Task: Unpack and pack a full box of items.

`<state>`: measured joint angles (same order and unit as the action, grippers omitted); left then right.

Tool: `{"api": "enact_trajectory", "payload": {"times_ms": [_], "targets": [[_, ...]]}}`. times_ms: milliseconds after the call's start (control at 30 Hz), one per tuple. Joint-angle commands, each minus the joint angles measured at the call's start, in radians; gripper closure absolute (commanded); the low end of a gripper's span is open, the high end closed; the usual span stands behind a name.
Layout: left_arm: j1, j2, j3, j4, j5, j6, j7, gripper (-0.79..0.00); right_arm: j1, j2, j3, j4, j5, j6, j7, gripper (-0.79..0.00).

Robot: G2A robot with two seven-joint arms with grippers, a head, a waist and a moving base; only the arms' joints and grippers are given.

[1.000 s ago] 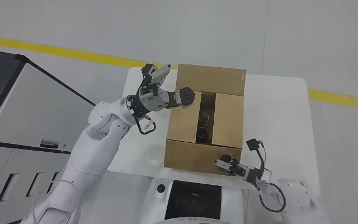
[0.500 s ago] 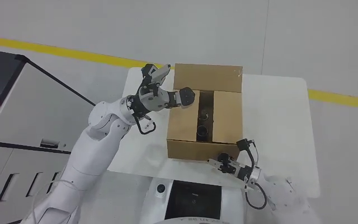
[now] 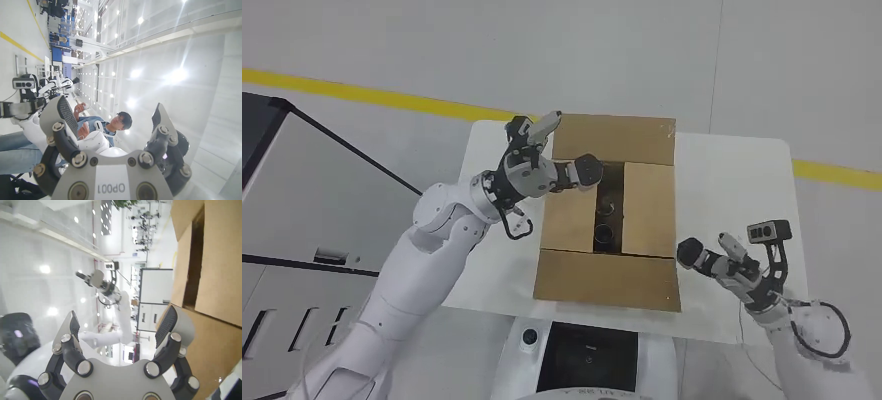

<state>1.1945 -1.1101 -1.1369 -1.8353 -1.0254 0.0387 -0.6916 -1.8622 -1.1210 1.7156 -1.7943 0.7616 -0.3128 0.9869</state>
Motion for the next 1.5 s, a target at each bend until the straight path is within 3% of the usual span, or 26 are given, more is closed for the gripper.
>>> {"api": "enact_trajectory", "payload": {"times_ms": [0,100,400,600,833,1033,1467], "targets": [[-0.036,-0.016,0.066,0.035,-0.017,-0.011,0.01,-0.785,0.01,0.002,0.048,0.028,0.085,0.034,-0.017,-0.785],[-0.108,-0.047,0.168,0.114,-0.042,-0.03,0.04,-0.785,0.032,0.002,0.068,0.053,0.122,0.084,-0.073,-0.785],[-0.115,-0.051,0.178,0.12,-0.052,-0.032,0.043,-0.785,0.047,-0.001,0.053,0.071,0.135,0.13,-0.128,-0.785],[-0.153,-0.015,0.208,0.129,0.593,0.113,0.085,-0.785,0.066,0.0,0.015,0.117,-0.026,0.135,-0.185,-0.785],[-0.16,-0.009,0.247,0.117,0.923,0.148,0.167,-0.785,0.076,-0.003,-0.033,0.169,-0.158,0.106,-0.239,-0.785],[-0.138,-0.012,0.254,0.134,0.983,0.135,0.191,-0.785,0.08,-0.005,-0.071,0.182,-0.189,0.109,-0.233,-0.785],[-0.121,-0.04,0.278,0.171,0.875,0.108,0.204,-0.785,0.087,-0.014,-0.177,0.168,-0.214,0.119,-0.201,-0.785]]}}
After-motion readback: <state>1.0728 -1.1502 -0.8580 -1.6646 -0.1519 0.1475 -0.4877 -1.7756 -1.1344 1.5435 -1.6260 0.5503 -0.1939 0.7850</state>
